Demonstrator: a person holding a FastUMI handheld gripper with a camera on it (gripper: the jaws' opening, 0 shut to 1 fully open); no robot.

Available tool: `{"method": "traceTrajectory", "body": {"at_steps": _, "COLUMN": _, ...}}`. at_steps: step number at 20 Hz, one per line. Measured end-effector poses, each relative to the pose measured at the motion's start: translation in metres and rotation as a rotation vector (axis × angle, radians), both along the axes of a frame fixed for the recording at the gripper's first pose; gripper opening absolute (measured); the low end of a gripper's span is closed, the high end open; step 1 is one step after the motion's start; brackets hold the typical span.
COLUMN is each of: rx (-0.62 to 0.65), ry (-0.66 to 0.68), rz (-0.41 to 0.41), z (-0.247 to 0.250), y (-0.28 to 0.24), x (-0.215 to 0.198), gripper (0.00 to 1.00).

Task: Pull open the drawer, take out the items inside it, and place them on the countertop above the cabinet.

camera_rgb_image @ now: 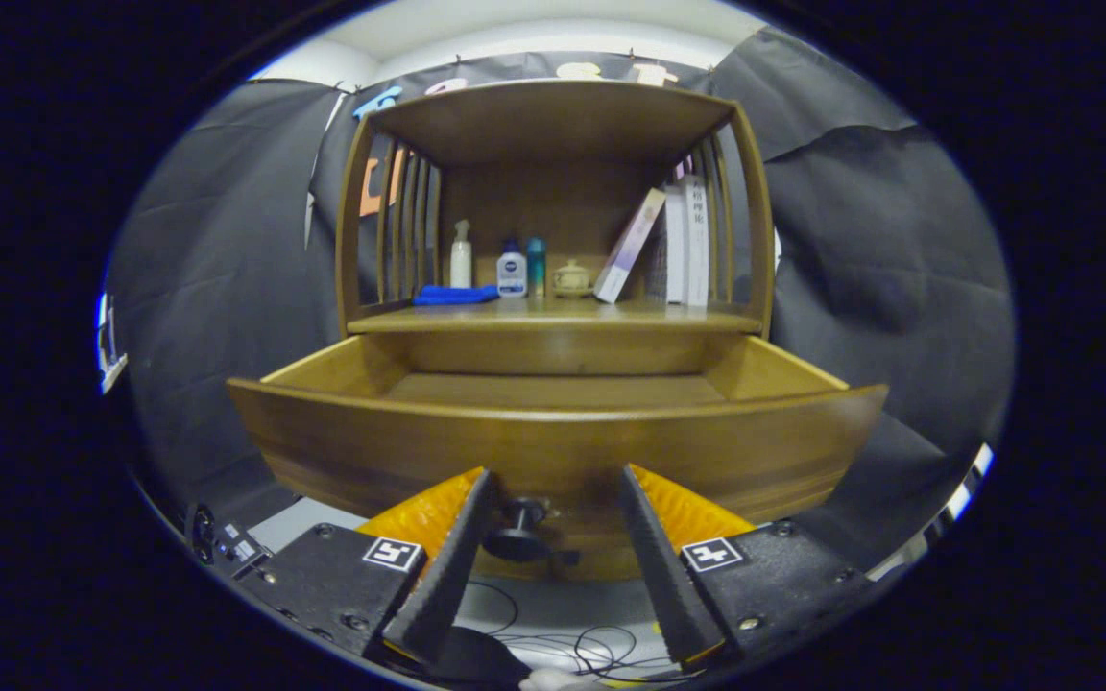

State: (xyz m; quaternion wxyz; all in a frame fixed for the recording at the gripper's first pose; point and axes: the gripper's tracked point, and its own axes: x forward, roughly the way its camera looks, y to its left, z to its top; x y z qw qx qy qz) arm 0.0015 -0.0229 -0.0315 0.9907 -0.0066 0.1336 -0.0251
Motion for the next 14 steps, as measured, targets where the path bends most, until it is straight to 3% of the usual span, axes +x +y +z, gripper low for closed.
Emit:
{"method": "traceTrajectory", "body": {"at_steps": 6, "rx": -0.053, "ry": -0.149, "rz": -0.016, "z": 0.093, "y": -0.026, "x": 0.026, "gripper": 0.99}}
{"method": "traceTrajectory", "body": {"at_steps": 10, "rx": -0.094, "ry": -0.124, "rz": 0.064, "z": 0.127, "y": -0.020, "x": 0.058, "gripper": 1.00}}
{"method": "traceTrajectory", "body": {"at_steps": 14, "rx": -0.028, "ry": 0.026, "rz": 0.212, "z": 0.137, "y": 0.010, "x": 0.100, "gripper": 1.00}}
